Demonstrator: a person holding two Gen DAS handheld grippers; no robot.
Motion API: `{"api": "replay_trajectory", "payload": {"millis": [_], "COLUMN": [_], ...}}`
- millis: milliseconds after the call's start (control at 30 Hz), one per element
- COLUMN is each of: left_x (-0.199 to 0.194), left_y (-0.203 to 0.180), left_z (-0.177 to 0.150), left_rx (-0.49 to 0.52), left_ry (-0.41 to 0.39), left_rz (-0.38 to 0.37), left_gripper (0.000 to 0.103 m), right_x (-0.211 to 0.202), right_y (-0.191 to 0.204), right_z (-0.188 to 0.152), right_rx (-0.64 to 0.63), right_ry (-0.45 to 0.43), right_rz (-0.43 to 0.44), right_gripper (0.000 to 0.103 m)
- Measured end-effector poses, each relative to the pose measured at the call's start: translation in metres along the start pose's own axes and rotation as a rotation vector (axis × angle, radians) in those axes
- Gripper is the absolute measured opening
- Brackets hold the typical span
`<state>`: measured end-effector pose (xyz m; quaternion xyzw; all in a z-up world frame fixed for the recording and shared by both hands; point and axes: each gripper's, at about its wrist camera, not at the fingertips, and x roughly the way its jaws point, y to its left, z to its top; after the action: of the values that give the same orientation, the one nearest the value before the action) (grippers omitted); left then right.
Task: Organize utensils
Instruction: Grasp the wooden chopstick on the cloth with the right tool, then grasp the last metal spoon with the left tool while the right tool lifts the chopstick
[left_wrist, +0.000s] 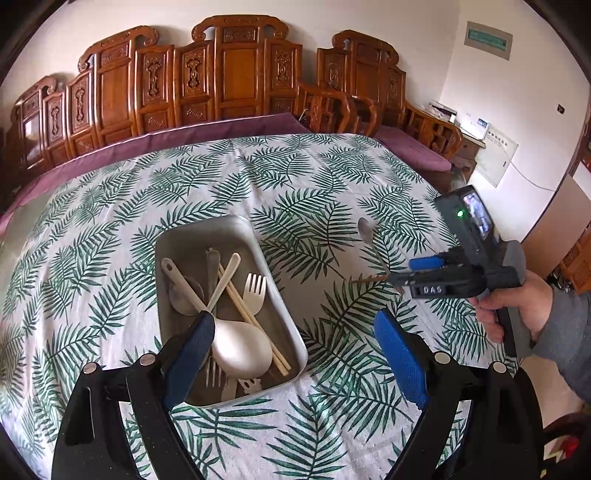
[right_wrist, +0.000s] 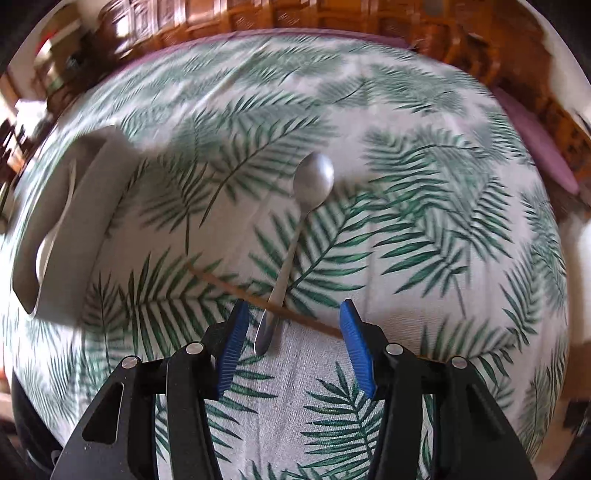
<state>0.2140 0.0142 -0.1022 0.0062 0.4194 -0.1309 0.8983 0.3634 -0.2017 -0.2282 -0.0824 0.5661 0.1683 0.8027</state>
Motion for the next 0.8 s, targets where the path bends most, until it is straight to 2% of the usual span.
{"api": "replay_trajectory", "payload": {"millis": [133,200,233,300,367,533,800], "left_x": [0.008,0.013,0.018,0.025,0.031,0.049,0.082], "left_y": [-0.01,-0.015,-0.019,-0.025,-0.031,-0.048,-0.074], "left_z": [0.002,0.003,0.004,0.005,0.006,0.009,0.015], "left_rx": [0.009,0.009,0.011,0.012,0.015,0.038,0.059], "left_ry": [0.017,0.027,0.035,0.046,0.057,0.086,0.136], "left_rz": [-0.008,-0.012,-0.012,-0.016,-0.022,-0.027,-0.034], "left_gripper": [0.085,0.085,0.085,0.085,0.085,0.085,0.085], "right_x": [0.005,0.005,0.004,0.002,0.001,-0.007,-0.036], "right_y": [0.001,-0.001,-0.003,-0.009,-0.015,-0.019,-0.03], "right_z": [0.0,0.001,0.001,-0.001,-0.004,-0.016,-0.033], "right_rx": [-0.079,-0.096,-0.1,-0.099,-0.099,-0.111,-0.078], "right_ry": [0.022,0.023,0.023,0.023,0.022,0.01,-0.061], "right_rz": [0.009,-0.002,0.002,0.006,0.026,0.045,0.117], "right_gripper": [0.052,0.035,0.032,0.015,0.009,0.008,0.006]}}
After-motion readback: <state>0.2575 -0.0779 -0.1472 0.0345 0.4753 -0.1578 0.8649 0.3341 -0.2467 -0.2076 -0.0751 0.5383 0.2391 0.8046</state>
